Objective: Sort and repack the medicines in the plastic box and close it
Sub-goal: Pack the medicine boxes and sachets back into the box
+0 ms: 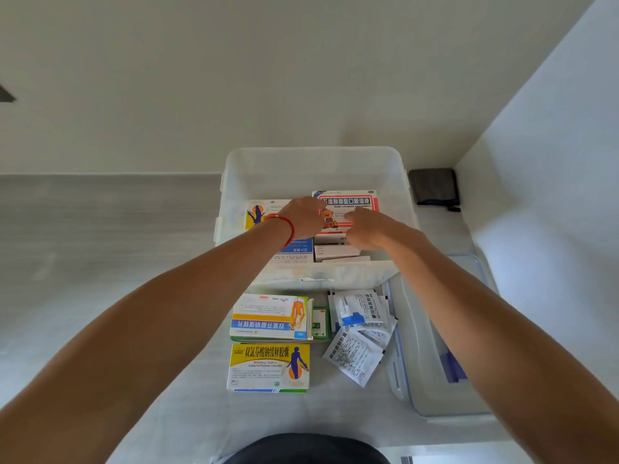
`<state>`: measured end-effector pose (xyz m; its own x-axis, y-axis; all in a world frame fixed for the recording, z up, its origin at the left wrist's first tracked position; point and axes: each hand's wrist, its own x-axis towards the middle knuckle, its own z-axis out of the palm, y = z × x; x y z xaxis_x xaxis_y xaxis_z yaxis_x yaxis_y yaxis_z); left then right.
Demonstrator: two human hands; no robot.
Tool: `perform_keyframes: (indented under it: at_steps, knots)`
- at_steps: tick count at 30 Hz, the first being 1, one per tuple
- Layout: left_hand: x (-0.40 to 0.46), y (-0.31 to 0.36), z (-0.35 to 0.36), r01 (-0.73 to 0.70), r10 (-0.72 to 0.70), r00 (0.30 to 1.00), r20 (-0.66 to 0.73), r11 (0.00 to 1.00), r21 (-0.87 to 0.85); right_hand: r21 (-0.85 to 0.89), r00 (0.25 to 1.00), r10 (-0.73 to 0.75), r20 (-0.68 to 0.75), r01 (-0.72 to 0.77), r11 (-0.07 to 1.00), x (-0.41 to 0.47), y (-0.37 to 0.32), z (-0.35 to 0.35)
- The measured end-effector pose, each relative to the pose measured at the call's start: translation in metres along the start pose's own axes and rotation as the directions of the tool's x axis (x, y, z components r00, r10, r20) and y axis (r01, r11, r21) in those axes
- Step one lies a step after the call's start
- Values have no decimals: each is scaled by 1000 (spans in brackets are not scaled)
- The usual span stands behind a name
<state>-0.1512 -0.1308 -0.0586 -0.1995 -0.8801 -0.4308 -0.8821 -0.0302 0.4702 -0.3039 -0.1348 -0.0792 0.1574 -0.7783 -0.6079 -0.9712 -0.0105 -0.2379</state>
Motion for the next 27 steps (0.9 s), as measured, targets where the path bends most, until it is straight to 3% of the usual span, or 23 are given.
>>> perform_keyframes:
  at_steps: [3, 6, 8, 10, 13, 15, 18, 20, 24, 27]
  knots:
    - [-26, -2, -11, -43, -11, 970, -244, 976, -214, 62, 990, -105, -100, 111, 992, -21, 3, -2]
    - [-70, -7, -17, -343, 166, 773, -612, 921, -184, 216, 901, -306, -307, 379, 900, -64, 0, -3]
    - [-108, -13, -11, -514, 271, 630, -728, 848, -130, 341, 815, -388, -430, 544, 766, -103, -4, 0]
    - [-145, -25, 6, -564, 291, 572, -767, 819, -110, 427, 779, -436, -452, 618, 660, -139, -7, 9]
    - [-180, -53, 49, -437, 208, 657, -725, 888, -142, 322, 784, -473, -402, 604, 729, -164, -7, 45]
    - [-189, -75, 79, -251, 45, 749, -662, 943, -220, 298, 847, -430, -313, 517, 802, -159, -6, 76]
    - [-188, -107, 109, 95, -226, 863, -452, 951, -294, 313, 944, -299, -140, 329, 891, -135, -9, 122]
    - [-185, -121, 117, 233, -322, 893, -314, 928, -290, 352, 972, -209, -113, 235, 906, -120, -16, 145]
    - [-175, -128, 118, 245, -327, 914, -242, 917, -314, 326, 987, -105, -125, 141, 935, -101, -36, 173]
    - [-168, -126, 113, 276, -383, 889, -250, 886, -373, 390, 983, -84, -161, 142, 910, -97, -47, 183]
